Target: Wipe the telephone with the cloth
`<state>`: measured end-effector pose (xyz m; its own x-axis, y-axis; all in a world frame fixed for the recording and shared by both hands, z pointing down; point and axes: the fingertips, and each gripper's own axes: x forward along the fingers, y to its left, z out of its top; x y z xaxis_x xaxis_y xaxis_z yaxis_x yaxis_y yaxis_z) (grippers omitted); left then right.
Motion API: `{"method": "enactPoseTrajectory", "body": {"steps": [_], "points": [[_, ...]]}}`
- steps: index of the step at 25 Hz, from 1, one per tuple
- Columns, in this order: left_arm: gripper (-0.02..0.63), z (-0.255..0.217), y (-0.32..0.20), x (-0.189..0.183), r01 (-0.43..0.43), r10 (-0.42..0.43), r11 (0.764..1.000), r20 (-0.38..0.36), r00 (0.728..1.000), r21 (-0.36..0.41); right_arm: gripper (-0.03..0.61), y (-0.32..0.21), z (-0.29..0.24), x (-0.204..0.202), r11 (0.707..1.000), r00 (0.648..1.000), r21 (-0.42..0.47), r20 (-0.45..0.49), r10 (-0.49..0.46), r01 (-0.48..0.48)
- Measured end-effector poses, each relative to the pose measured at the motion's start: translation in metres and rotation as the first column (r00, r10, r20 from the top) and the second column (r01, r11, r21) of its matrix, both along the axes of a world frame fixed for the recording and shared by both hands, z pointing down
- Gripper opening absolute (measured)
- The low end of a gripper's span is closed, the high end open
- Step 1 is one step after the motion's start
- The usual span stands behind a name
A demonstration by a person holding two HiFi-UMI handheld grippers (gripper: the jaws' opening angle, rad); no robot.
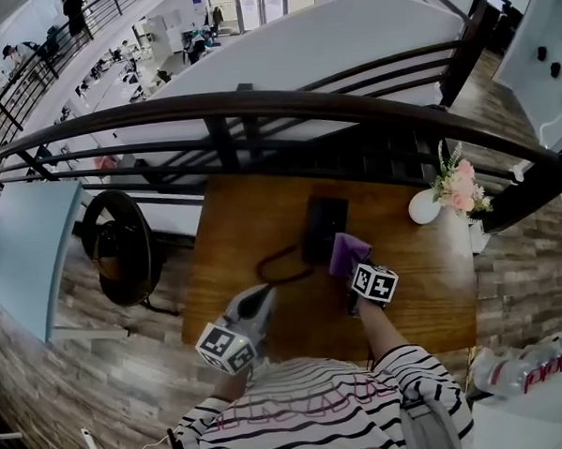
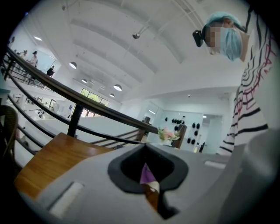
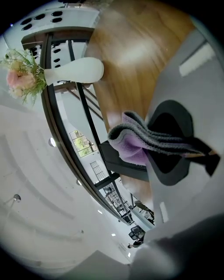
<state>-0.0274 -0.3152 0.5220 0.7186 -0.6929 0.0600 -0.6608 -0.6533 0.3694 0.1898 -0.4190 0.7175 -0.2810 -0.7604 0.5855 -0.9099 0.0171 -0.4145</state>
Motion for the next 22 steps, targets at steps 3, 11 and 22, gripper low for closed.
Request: {"method": "enactPoseTrajectory", "body": {"steps": [3, 11, 22], "points": [[0.003, 0.000, 0.000, 0.002, -0.015, 0.015, 1.000, 0.002, 1.000, 0.004, 0.035, 0.003, -0.001, 0.000, 1.000, 1.000, 0.003, 0.010, 0.012, -0.012], [0.003, -0.006, 0.004, -0.001, -0.029, 0.029, 0.999, -0.007, 1.000, 0.017, 0.035, 0.034, -0.042, -0.015, 0.997, 1.000, 0.076, 0.025, -0.014, 0.012], [0.003, -0.018, 0.021, -0.005, -0.074, 0.076, 0.996, -0.043, 0.996, 0.051, 0.035, 0.102, -0.121, -0.030, 0.969, 0.994, 0.239, 0.099, 0.040, -0.063]]}}
